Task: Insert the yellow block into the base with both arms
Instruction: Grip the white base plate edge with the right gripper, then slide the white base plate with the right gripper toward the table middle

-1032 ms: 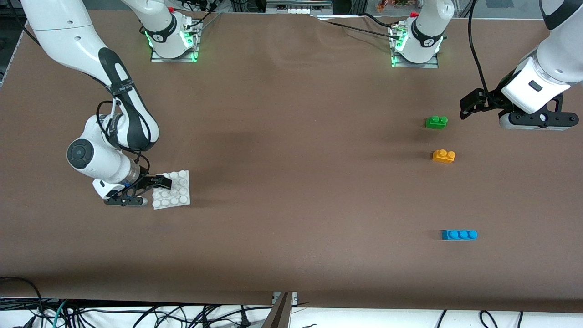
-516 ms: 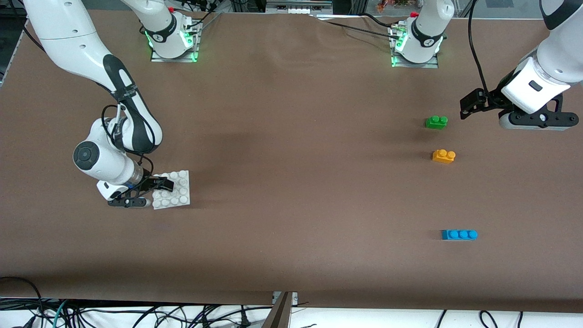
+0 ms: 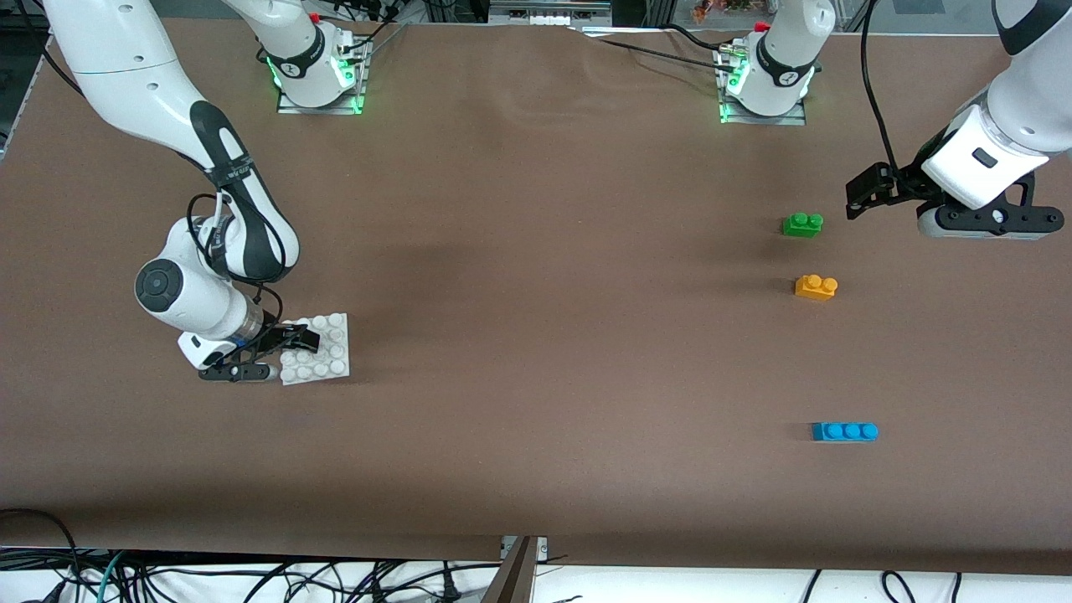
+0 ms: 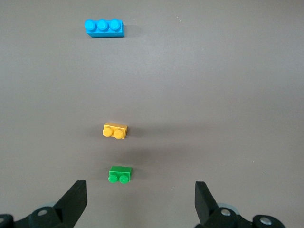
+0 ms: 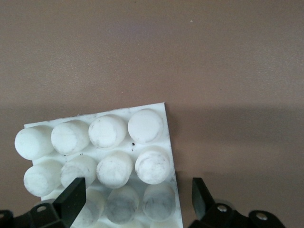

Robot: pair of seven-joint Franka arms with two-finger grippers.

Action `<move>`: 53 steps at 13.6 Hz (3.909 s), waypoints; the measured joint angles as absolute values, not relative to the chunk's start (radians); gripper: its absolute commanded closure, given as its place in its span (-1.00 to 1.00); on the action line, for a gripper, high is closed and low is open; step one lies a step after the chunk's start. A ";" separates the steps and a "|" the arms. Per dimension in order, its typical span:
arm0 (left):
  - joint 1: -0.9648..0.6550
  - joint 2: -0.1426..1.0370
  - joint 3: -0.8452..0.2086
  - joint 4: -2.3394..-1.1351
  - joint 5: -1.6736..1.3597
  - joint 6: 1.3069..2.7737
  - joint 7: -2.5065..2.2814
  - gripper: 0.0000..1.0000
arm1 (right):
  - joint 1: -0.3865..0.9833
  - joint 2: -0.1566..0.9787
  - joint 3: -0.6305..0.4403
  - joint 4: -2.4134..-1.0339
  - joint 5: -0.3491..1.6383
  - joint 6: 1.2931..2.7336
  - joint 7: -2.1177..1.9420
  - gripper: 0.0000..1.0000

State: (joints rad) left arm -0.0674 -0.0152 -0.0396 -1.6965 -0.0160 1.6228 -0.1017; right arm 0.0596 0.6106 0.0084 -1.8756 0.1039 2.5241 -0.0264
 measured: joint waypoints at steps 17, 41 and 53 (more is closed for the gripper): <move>-0.067 -0.015 -0.039 -1.697 -0.016 1.623 -0.102 -1.00 | 0.058 0.636 -0.003 -1.875 0.137 2.559 -0.077 -0.51; -0.067 -0.015 -0.039 -1.696 -0.016 1.623 -0.102 -1.00 | 0.468 0.748 -0.104 -1.725 0.128 2.668 0.409 -0.53; -0.067 -0.015 -0.039 -1.696 -0.016 1.623 -0.102 -1.00 | 0.651 0.806 -0.102 -1.631 0.128 2.680 0.577 -0.54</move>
